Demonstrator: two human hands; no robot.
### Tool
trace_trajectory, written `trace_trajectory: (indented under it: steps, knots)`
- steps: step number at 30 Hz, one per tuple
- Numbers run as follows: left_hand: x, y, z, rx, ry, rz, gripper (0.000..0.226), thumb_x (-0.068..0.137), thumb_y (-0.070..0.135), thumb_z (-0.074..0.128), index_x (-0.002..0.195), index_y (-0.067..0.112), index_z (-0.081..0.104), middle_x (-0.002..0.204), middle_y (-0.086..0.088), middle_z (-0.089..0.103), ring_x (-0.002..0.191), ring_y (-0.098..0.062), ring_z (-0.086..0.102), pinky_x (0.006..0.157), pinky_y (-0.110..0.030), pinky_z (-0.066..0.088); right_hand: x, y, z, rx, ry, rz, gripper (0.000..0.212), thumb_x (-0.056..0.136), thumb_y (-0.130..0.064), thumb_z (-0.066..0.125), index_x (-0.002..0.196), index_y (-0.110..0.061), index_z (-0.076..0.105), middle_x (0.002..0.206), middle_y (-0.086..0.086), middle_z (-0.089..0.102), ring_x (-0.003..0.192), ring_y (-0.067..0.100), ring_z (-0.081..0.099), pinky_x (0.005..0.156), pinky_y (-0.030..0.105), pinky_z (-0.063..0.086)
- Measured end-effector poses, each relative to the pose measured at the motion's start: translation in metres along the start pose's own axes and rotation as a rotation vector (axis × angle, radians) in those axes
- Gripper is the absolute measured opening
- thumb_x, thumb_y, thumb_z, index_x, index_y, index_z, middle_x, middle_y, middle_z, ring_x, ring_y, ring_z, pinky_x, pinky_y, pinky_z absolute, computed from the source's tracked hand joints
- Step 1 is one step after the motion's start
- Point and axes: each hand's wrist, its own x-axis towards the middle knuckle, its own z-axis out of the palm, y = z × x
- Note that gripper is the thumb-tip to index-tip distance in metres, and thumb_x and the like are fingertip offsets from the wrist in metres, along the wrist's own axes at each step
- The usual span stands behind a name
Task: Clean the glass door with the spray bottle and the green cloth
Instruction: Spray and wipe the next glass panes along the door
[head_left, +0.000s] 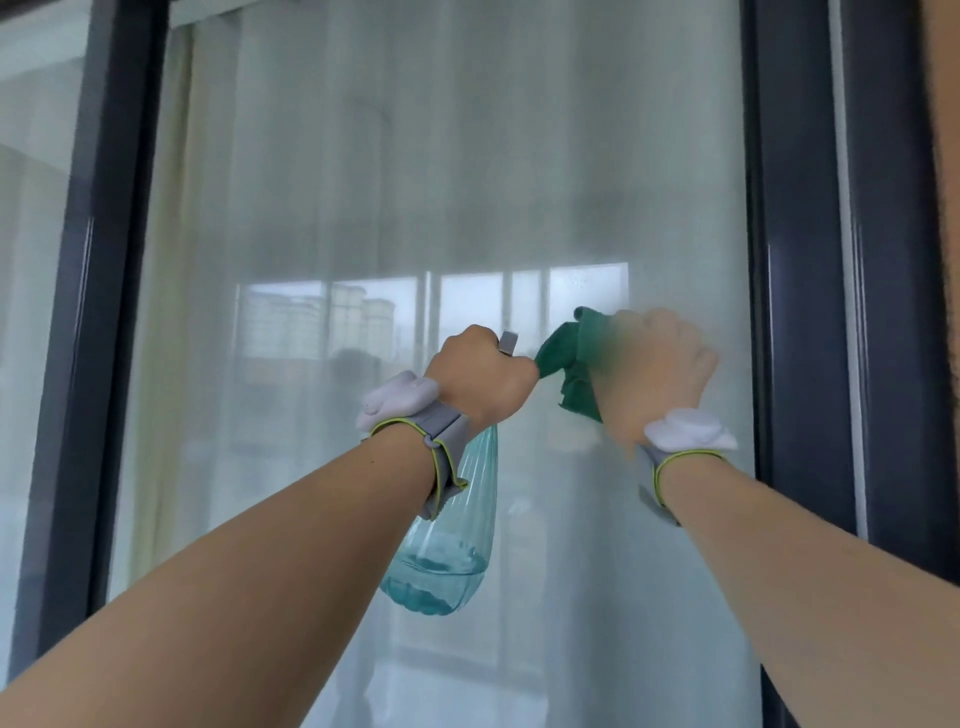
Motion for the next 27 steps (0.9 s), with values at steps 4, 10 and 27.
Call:
trace_trajectory:
  steps: [4, 10, 27]
  knots:
    - [-0.005, -0.010, 0.004, 0.020, -0.040, -0.029, 0.030, 0.084, 0.013, 0.054, 0.067, 0.016, 0.029, 0.067, 0.000, 0.036, 0.058, -0.021, 0.031, 0.055, -0.029, 0.025, -0.052, -0.019, -0.003, 0.061, -0.114, -0.198, 0.041, 0.069, -0.025, 0.069, 0.108, -0.016, 0.057, 0.101, 0.009, 0.053, 0.091, 0.032, 0.048, 0.073, 0.040, 0.033]
    - [-0.006, -0.015, 0.000, -0.034, -0.047, -0.027, 0.031, 0.081, 0.012, 0.052, 0.067, 0.016, 0.025, 0.067, 0.001, 0.030, 0.059, -0.022, 0.024, 0.055, -0.029, 0.022, -0.056, -0.017, -0.002, 0.051, -0.193, -0.387, 0.043, 0.071, -0.029, 0.067, 0.111, -0.018, 0.057, 0.104, 0.008, 0.054, 0.093, 0.032, 0.049, 0.073, 0.041, 0.035]
    - [-0.009, 0.024, 0.023, -0.219, -0.209, 0.119, 0.028, 0.071, 0.020, 0.051, 0.064, 0.018, 0.024, 0.063, 0.002, 0.028, 0.060, -0.023, 0.022, 0.057, -0.029, 0.021, -0.095, 0.012, -0.022, 0.089, -0.319, -0.497, 0.053, 0.063, -0.036, 0.071, 0.111, -0.020, 0.057, 0.105, 0.004, 0.055, 0.093, 0.031, 0.051, 0.073, 0.040, 0.037]
